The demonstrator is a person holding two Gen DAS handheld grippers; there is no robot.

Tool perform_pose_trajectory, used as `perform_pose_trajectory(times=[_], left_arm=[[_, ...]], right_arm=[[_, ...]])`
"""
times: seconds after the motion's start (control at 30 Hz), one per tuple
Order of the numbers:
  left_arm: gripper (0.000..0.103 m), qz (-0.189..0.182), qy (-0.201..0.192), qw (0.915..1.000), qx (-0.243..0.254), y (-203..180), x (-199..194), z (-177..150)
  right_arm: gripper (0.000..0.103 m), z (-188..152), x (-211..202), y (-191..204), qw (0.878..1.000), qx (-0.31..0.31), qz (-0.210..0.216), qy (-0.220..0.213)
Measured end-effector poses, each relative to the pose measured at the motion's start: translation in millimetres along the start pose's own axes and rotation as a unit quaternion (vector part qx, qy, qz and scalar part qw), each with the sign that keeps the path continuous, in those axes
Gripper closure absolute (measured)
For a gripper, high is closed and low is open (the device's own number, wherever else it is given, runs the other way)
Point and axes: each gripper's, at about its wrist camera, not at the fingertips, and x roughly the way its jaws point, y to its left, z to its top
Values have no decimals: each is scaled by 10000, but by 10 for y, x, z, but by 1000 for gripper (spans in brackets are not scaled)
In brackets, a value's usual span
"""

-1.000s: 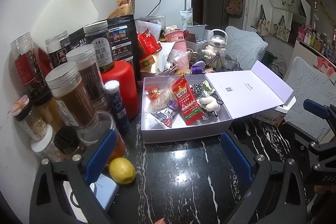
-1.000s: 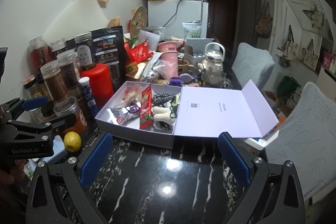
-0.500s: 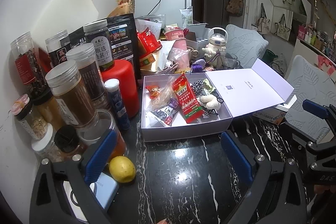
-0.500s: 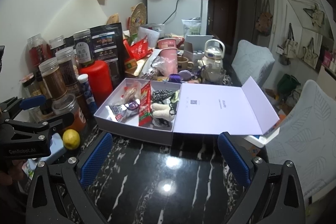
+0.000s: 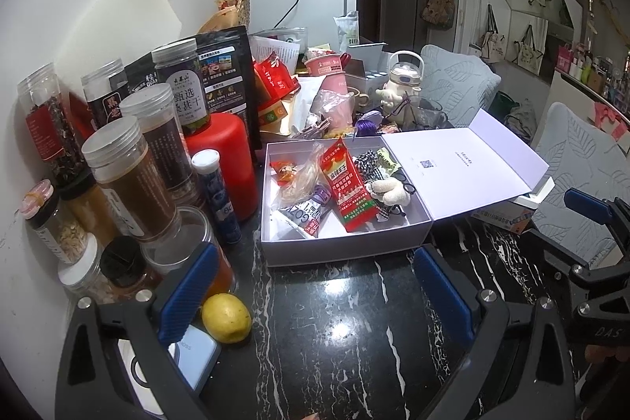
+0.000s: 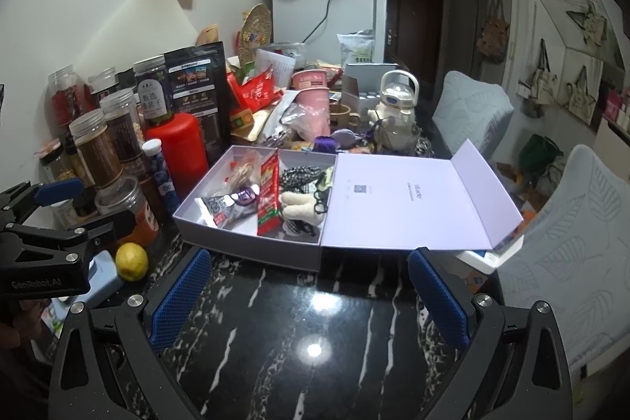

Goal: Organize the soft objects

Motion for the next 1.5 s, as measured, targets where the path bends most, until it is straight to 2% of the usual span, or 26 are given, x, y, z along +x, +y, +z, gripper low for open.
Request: perform_pose_trajectory(times=[0.57, 1.27, 1.5], left_arm=[[2, -27, 58, 10000, 20, -29, 23, 6], [2, -256, 156, 9995, 120, -140, 71, -14], [2, -166, 229, 9995, 125, -136, 137, -40]], right_arm=[[1, -17, 24, -32, 10000, 46, -17, 42], [1, -21, 52, -79, 9999, 112, -38, 95], [1, -47, 92, -106, 9998, 148, -30, 151]])
